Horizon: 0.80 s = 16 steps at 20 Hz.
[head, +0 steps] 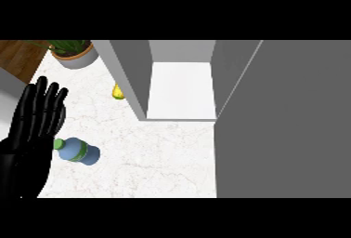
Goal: Pick up the bottled water, place it into the cabinet and close the cabinet
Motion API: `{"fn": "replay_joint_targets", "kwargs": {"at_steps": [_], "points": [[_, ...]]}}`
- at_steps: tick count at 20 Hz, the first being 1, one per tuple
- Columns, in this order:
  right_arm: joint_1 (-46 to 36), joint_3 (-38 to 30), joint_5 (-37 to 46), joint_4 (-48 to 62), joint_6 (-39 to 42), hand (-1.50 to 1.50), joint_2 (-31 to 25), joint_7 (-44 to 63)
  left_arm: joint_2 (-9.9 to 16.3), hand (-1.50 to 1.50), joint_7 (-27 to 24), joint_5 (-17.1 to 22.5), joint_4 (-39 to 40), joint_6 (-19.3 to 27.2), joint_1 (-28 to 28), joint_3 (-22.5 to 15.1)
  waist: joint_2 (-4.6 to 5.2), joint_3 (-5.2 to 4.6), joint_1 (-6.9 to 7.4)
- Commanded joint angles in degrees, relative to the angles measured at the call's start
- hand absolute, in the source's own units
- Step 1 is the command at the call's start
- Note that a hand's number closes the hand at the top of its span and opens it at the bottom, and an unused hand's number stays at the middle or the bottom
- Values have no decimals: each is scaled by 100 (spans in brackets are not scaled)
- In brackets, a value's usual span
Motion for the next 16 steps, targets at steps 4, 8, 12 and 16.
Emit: {"fn": "replay_joint_targets", "kwargs": {"at_steps": [4, 8, 12, 16], "points": [[380, 132, -70, -544, -86, -150, 241, -150, 927, -150, -389, 2151, 2, -1697, 295, 979, -44, 93, 4], [902, 570, -482, -408, 82, -150, 417, 583, 1255, -150, 257, 3077, 713, -2394, 699, 900, -22, 91, 1], [1652, 477, -973, -1401, 298, -150, 186, 1007, 2003, -150, 606, 4205, 712, -2953, 958, 1761, -52, 104, -18], [2257, 980, -613, -1996, 188, -150, 346, 1086, 2185, -150, 654, 4766, 625, -3465, 1543, 2193, -49, 104, 0]]}}
